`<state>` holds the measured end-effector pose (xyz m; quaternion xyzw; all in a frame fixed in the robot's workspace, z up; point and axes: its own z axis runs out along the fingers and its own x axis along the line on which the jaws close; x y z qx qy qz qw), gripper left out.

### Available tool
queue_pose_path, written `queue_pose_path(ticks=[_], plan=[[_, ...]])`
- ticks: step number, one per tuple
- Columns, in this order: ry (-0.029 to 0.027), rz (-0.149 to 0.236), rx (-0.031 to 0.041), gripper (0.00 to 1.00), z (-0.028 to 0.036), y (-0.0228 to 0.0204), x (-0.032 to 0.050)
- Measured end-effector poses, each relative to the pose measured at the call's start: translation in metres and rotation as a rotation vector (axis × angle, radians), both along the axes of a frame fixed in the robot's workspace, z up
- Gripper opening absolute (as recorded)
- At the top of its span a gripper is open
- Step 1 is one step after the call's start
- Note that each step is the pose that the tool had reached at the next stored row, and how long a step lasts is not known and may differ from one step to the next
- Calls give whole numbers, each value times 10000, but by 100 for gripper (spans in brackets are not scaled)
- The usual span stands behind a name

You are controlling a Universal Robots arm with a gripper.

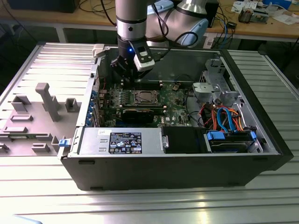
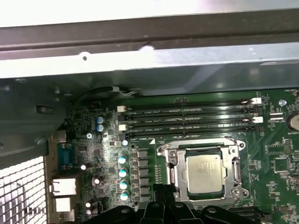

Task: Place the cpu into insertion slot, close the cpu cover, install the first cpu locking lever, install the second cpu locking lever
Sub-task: 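Install the first cpu locking lever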

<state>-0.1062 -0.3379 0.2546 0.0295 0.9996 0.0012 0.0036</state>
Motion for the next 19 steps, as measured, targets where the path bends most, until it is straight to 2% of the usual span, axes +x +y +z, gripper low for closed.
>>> queue_pose_path(ticks=[5, 19], plan=[[-1, 35, 55, 11, 1, 5, -45], [-1, 44, 59, 11, 1, 5, -48]])
